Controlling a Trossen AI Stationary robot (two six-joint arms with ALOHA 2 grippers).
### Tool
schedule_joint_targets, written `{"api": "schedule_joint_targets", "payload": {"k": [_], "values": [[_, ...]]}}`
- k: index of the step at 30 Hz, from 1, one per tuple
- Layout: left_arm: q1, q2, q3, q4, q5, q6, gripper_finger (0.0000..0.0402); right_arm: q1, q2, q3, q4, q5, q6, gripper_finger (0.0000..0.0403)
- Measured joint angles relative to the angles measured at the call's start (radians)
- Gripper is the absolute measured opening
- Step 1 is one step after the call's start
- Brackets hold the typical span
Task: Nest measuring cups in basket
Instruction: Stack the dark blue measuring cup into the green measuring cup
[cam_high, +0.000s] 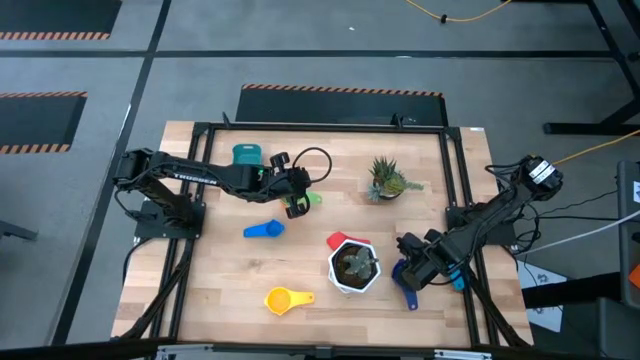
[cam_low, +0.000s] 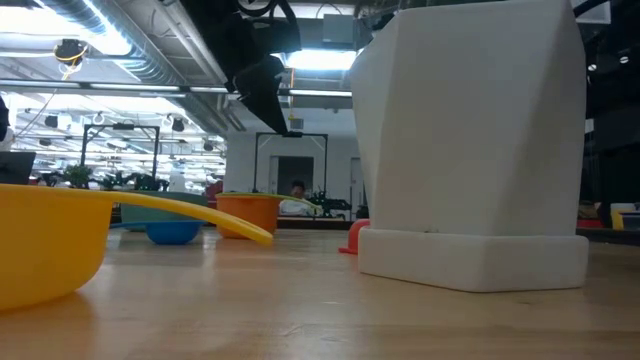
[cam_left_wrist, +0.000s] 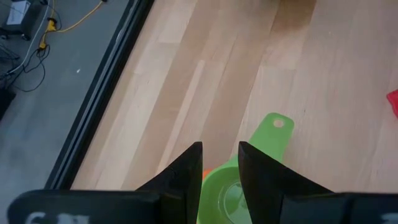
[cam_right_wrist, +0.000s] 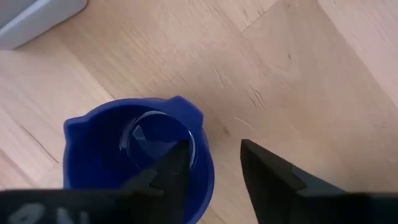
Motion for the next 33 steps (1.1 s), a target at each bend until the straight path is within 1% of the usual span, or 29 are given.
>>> {"api": "schedule_joint_targets", "payload": {"k": [3, 7, 9, 10, 15, 17, 19, 22, 24, 27, 30, 33], "values": [[0.000, 0.000, 0.000, -0.003, 0.000, 0.001, 0.0096, 0.000, 0.000, 0.000, 0.001, 0.000, 0.000, 0.0113], [0.000, -0.018, 0.000, -0.028, 0.000, 0.003, 0.0096, 0.000, 0.000, 0.000, 0.003, 0.000, -0.001, 0.0056], [0.000, -0.036, 0.000, -0.066, 0.000, 0.003, 0.0096, 0.000, 0.000, 0.000, 0.004, 0.002, 0.000, 0.0024], [0.000, -0.046, 0.000, -0.086, 0.000, 0.003, 0.0096, -0.001, 0.000, 0.000, 0.004, 0.002, -0.001, 0.0016], [0.000, -0.122, 0.000, -0.212, -0.001, -0.001, 0.0096, -0.012, 0.000, 0.020, -0.039, -0.006, -0.006, 0.0020], [0.000, -0.158, 0.000, -0.259, -0.001, -0.021, 0.0096, -0.029, -0.003, 0.042, -0.084, -0.007, -0.039, 0.0019], [0.000, -0.192, -0.016, -0.268, -0.002, -0.038, 0.0096, -0.053, -0.006, 0.074, -0.130, -0.006, -0.103, 0.0014], [0.000, -0.268, -0.110, -0.211, 0.014, -0.046, 0.0096, -0.102, -0.007, 0.136, -0.208, -0.006, -0.214, 0.0010], [0.000, -0.325, -0.203, -0.163, 0.057, -0.051, 0.0096, -0.139, -0.007, 0.179, -0.264, -0.006, -0.293, 0.0010], [0.000, -0.413, -0.340, -0.035, 0.145, -0.052, 0.0096, -0.203, -0.007, 0.252, -0.352, 0.001, -0.414, 0.0015], [0.000, -0.479, -0.452, 0.082, 0.250, -0.053, 0.0096, -0.277, -0.006, 0.321, -0.424, 0.047, -0.552, 0.0015], [-0.001, -0.515, -0.527, 0.173, 0.295, -0.053, 0.0096, -0.359, -0.007, 0.394, -0.470, 0.102, -0.697, 0.0014]]}}
